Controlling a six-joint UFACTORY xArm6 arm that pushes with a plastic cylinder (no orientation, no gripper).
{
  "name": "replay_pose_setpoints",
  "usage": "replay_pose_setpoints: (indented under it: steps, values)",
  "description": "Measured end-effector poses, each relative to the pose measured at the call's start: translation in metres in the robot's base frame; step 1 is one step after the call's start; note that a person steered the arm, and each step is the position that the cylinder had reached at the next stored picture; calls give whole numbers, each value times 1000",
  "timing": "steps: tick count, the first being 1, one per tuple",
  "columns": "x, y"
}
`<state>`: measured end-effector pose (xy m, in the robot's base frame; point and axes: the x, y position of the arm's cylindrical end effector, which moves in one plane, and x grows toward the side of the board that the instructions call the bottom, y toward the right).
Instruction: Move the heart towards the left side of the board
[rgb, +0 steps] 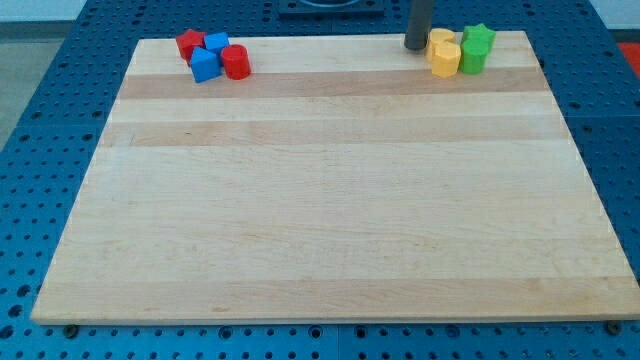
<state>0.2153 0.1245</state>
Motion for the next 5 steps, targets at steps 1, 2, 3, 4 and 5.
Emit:
replay_pose_setpoints:
  steps: [1, 2, 3, 4, 5]
  values:
    - [3, -9]
    - [32, -38]
    - [85, -54]
    - [128, -18]
    - [139, 59]
